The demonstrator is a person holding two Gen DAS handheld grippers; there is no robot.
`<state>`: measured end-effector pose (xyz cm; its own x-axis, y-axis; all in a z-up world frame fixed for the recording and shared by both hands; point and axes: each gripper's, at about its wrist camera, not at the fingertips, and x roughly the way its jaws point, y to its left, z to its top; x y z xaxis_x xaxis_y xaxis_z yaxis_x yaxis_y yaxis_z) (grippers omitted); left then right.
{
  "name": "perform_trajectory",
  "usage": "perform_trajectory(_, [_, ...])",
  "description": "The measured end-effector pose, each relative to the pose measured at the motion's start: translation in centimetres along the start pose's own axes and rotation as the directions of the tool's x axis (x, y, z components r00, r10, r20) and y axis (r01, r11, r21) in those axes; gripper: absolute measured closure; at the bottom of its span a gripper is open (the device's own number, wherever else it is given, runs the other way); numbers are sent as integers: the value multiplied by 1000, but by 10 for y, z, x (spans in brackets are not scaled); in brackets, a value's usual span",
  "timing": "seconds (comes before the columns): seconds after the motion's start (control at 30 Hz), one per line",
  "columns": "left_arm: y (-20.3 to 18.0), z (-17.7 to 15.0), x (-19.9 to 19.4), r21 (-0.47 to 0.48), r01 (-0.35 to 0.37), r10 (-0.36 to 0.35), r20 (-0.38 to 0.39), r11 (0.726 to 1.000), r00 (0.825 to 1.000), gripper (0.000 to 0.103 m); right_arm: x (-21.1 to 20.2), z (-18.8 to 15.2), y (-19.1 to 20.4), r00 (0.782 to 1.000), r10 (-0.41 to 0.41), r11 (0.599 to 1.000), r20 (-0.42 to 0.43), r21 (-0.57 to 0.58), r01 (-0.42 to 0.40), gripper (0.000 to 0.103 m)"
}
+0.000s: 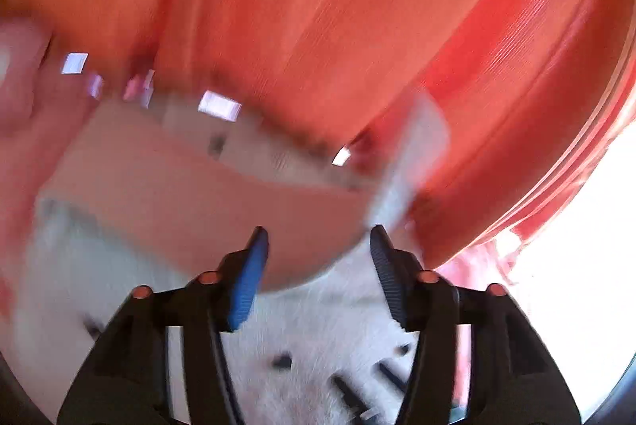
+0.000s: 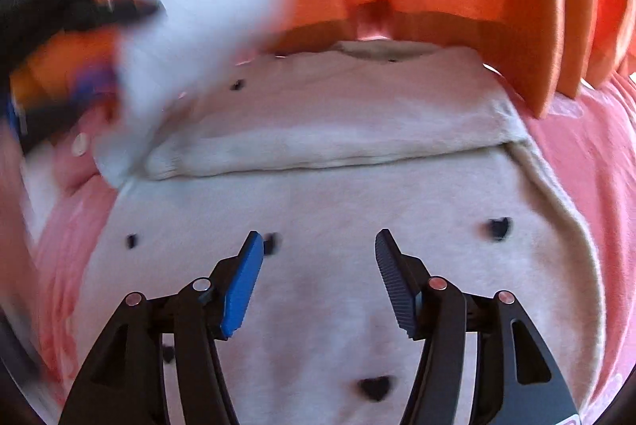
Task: Fold small clothes
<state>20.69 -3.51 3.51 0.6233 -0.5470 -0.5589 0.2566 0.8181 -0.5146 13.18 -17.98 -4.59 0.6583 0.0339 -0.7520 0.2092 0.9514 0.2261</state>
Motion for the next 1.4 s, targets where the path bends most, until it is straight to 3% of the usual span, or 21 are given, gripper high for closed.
perform_trajectory(0.13, [54, -32, -15, -40, -138, 137, -32, 990, 990, 51, -5, 16, -33, 1000, -8, 994, 28, 110, 5, 45])
perform_trajectory(0.23, [94, -31, -41, -89, -250, 252, 16, 964, 967, 42, -4, 26, -52, 999, -14, 984, 46, 176, 5, 44])
perform_trajectory(0.27, [114, -26, -49, -149, -269, 277, 30, 951, 960, 42, -2, 28, -57, 999, -16, 982, 44, 189, 8, 44])
perform_trajectory(0.4, [156, -14, -43, -322, -235, 254, 18, 917, 967, 42, 13, 29, -83, 1000, -1, 956, 11, 294, -2, 43])
perform_trajectory(0.5, [175, -8, -36, -359, -242, 262, 6, 901, 965, 42, 20, 32, -93, 1000, 4, 943, 4, 333, -5, 43])
perform_trajectory(0.73, [187, -12, -31, -410, -194, 219, 14, 891, 976, 43, 42, 37, -82, 1000, 6, 959, -10, 282, -3, 45])
perform_trajectory(0.9, [193, -7, -24, -433, -175, 206, 26, 884, 978, 43, 43, 49, -74, 1000, -12, 968, 24, 252, 5, 60])
perform_trajectory(0.97, [198, -4, -21, -454, -166, 202, 30, 875, 979, 43, 43, 54, -71, 999, -17, 973, 30, 229, 10, 69])
perform_trajectory(1.0, [202, -2, -17, -464, -161, 196, 29, 871, 980, 43, 45, 55, -70, 999, -23, 977, 25, 213, 17, 83])
perform_trajectory(1.03, [205, -1, -14, -470, -157, 196, 34, 868, 980, 50, 48, 56, -68, 999, -33, 981, 11, 193, 30, 94])
perform_trajectory(1.07, [206, 0, -12, -472, -156, 198, 42, 868, 979, 59, 49, 56, -66, 999, -37, 983, 6, 180, 36, 95])
perform_trajectory(1.1, [208, 0, -9, -473, -157, 201, 44, 867, 978, 83, 47, 58, -62, 999, -52, 986, 8, 162, 50, 96])
perform_trajectory(1.13, [209, -1, -8, -480, -149, 195, 46, 864, 980, 94, 39, 63, -52, 997, -69, 991, 26, 120, 65, 96])
perform_trajectory(1.2, [210, -1, -10, -502, -131, 187, 61, 855, 981, 96, 19, 79, -28, 995, -39, 999, 89, 29, 37, 97])
perform_trajectory(1.27, [201, 9, -22, -456, -147, 219, 109, 878, 970, 97, -28, 107, 3, 969, 102, 994, 226, -57, -91, 97])
perform_trajectory(1.3, [196, 16, -30, -423, -154, 233, 142, 893, 962, 97, -56, 119, 14, 936, 181, 982, 302, -103, -157, 97])
perform_trajectory(1.33, [191, 22, -38, -399, -160, 244, 168, 903, 955, 97, -87, 131, 24, 885, 261, 964, 386, -154, -218, 97])
perform_trajectory(1.4, [188, 30, -49, -378, -171, 263, 205, 910, 943, 97, -109, 140, 24, 831, 320, 947, 455, -183, -264, 97])
